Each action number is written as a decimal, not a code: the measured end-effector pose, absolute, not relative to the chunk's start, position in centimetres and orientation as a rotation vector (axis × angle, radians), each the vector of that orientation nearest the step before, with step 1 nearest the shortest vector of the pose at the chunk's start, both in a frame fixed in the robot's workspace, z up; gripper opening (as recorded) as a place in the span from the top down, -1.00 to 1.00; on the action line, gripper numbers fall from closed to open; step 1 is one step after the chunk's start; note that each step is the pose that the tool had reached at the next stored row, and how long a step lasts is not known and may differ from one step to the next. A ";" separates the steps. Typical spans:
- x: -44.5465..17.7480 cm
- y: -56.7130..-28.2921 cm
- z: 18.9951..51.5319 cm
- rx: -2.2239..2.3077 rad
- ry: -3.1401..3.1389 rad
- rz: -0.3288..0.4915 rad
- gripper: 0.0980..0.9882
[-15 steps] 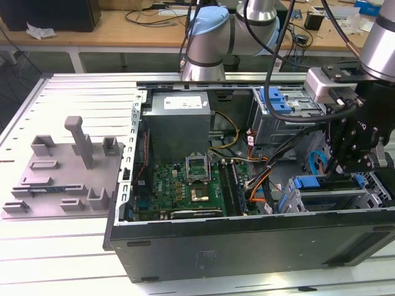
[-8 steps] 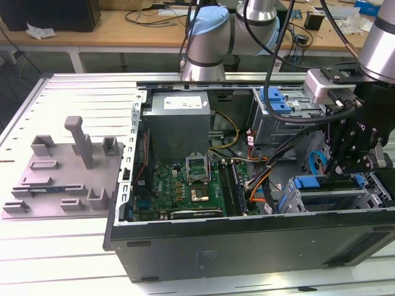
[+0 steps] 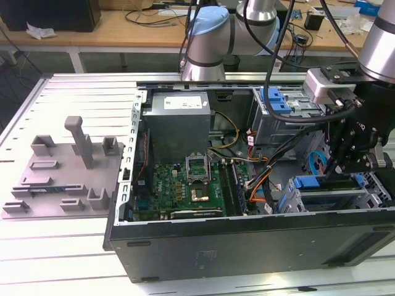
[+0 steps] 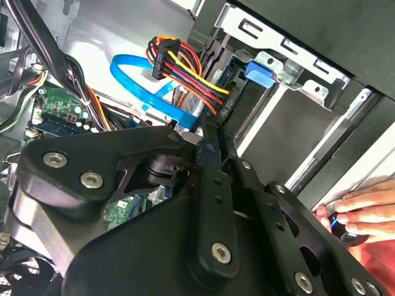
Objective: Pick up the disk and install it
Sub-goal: 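Insert the second disk wire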
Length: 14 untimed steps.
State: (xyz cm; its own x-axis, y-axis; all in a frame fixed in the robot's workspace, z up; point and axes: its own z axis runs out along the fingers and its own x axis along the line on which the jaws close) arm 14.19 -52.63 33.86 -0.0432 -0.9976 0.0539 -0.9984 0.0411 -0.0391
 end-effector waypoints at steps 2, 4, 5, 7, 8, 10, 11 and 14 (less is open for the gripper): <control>14.2 -52.6 33.9 2.165 -2.258 0.103 0.86; 14.2 -52.6 33.9 2.165 -2.258 0.103 0.86; 14.2 -52.6 33.9 2.165 -2.258 0.103 0.86; 14.2 -52.6 33.9 2.165 -2.258 0.102 0.83; 14.2 -52.6 34.1 2.165 -2.258 0.103 0.56; 14.2 -52.6 34.8 2.165 -2.258 0.103 0.43; 14.2 -52.6 35.0 2.164 -2.258 0.103 0.29; 14.2 -52.4 36.2 2.163 -2.256 0.106 0.02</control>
State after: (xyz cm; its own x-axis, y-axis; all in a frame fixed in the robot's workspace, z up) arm 14.18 -52.39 36.19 -0.0432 -0.9974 0.0573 -0.9984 0.0410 -0.0392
